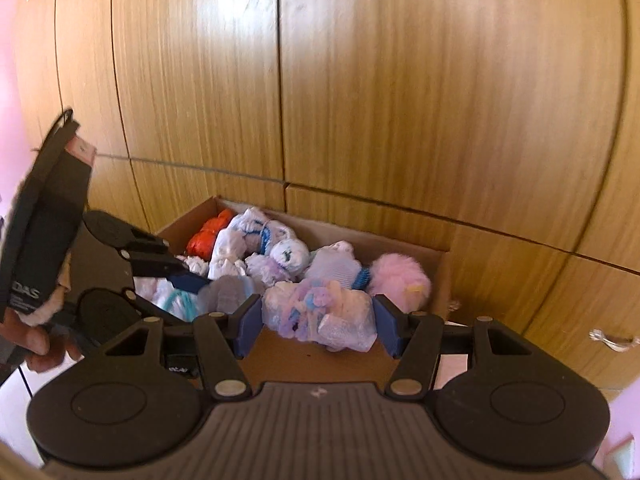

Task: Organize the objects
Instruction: 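Carry both held bundles into the tray and open both grippers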

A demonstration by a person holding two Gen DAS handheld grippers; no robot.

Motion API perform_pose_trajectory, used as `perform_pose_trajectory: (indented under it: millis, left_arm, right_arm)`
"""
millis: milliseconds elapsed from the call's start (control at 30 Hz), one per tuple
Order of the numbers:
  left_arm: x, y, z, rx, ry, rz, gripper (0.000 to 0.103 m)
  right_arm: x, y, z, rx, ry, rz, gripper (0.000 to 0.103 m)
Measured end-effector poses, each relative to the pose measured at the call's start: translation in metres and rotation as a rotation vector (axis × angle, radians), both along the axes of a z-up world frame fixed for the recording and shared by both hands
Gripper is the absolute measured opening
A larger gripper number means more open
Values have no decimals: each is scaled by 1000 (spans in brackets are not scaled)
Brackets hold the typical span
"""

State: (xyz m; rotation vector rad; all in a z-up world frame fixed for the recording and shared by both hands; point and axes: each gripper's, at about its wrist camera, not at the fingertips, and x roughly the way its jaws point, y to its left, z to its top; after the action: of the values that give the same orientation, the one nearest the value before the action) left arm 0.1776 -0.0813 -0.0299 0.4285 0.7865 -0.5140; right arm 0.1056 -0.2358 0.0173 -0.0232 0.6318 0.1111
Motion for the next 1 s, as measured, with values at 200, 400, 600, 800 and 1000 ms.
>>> perform_pose_trajectory:
  millis: [200,400,600,800,1000]
  left_arm:
    - [11,7,-4,37,-14,-21,52]
    - [17,10,-4,27,-1,-43,53]
    - [28,12,-3,-35,64,-27,53]
    - [33,-3,-12,6,96,15,51]
    - [32,4,-12,-11,111,11,52]
  right_arm:
    - [34,6,-16,49,66,54,55]
    - [47,7,-31,56,122,152,55]
    - [53,1,-47,-17,154,140,56]
    - [55,14,-48,-145,145,154,56]
    - [30,27,-45,-243,87,228,55]
